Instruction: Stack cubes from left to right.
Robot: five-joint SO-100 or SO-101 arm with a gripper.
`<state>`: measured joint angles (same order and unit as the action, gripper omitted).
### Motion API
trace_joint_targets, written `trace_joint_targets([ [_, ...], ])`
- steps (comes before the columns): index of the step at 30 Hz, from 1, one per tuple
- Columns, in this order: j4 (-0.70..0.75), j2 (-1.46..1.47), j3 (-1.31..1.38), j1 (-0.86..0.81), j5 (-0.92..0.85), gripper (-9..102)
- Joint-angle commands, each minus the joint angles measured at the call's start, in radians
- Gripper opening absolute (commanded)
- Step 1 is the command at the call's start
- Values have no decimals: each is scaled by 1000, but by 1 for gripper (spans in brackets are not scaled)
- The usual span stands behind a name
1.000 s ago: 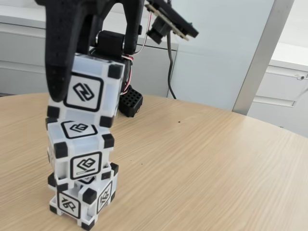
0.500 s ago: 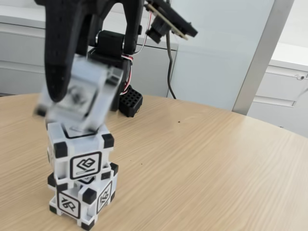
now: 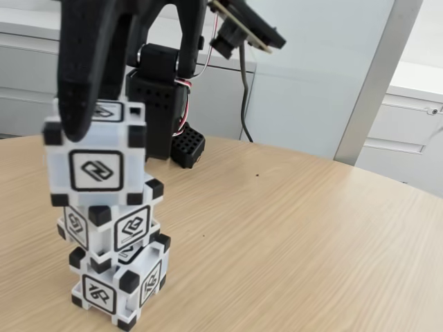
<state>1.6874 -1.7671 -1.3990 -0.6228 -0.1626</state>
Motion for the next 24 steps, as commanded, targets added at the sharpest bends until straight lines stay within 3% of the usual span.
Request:
trace_joint_targets([
  [1, 2, -23, 48, 5, 20, 29],
  [12, 5, -51, 51, 28, 44, 27],
  [24, 5, -400, 51, 172, 126, 24],
])
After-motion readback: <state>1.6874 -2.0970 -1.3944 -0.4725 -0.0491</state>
